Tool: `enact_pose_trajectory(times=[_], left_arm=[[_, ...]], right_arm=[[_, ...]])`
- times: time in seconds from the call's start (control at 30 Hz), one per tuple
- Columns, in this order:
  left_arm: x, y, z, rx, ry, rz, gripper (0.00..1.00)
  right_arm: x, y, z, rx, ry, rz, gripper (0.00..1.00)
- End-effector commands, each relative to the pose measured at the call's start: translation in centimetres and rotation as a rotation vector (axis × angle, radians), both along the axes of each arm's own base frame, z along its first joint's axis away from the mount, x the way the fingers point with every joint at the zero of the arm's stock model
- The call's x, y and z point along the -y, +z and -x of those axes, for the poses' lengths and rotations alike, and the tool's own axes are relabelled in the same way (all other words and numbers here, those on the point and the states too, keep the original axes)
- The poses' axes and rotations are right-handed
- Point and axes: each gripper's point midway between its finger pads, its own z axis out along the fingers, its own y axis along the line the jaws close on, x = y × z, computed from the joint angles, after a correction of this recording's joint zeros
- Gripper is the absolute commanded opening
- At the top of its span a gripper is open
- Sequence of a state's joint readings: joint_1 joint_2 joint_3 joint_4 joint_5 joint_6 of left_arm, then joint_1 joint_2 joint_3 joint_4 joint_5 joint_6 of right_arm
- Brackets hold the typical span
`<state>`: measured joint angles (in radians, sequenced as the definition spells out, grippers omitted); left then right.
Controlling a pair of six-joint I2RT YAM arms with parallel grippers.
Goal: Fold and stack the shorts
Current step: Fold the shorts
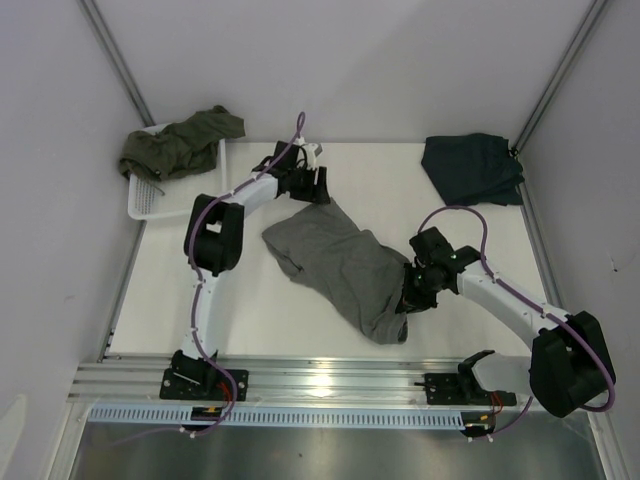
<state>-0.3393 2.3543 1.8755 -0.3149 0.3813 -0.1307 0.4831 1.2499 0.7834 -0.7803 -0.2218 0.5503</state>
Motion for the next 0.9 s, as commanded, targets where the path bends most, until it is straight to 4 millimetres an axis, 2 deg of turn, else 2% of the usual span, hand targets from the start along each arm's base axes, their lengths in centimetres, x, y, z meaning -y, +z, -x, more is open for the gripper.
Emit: enact_pose_trajectory(times=[0.0,0.17,0.33,0.57,0.63,0.7,0.73,0.77,0.87], left_arm=[[-0.1,4.3,0.3,0.072,-0.060,0.102,0.68],[0.2,2.6,1.5,0.025,-0.095,0.114,0.61],[0.5,2.7,1.6,0.041,-0.098,0.137,0.59],[1.0,3.9,2.2,0.063,-0.126,0.185,0.57],[0.8,3.7,2.5,0.064,-0.118,0.182,0.59],[0.6,4.9,2.0,0.110,-0.104,0.184,0.62],[0.3,4.5,2.3,0.105,-0.096,0.176,0.62],[0.3,5.4,2.0,0.139,-0.088,0.178,0.64],[-0.2,6.0,1.8,0.174,-0.064,0.171,0.68]], right_arm=[[-0.4,0.1,0.2,-0.001,0.007,-0.015,0.00],[-0.4,0.0,0.1,0.000,0.008,-0.014,0.00],[-0.4,-0.3,0.3,-0.007,0.006,-0.015,0.00],[-0.3,-0.5,0.4,-0.008,0.009,-0.011,0.00],[-0.4,-0.4,0.4,-0.008,0.007,-0.017,0.00],[-0.3,-0.4,0.4,-0.005,0.008,-0.016,0.00],[-0.3,-0.4,0.4,-0.005,0.008,-0.015,0.00],[-0.3,-0.4,0.4,-0.005,0.010,-0.016,0.00],[-0.4,-0.4,0.5,-0.007,0.011,-0.020,0.00]])
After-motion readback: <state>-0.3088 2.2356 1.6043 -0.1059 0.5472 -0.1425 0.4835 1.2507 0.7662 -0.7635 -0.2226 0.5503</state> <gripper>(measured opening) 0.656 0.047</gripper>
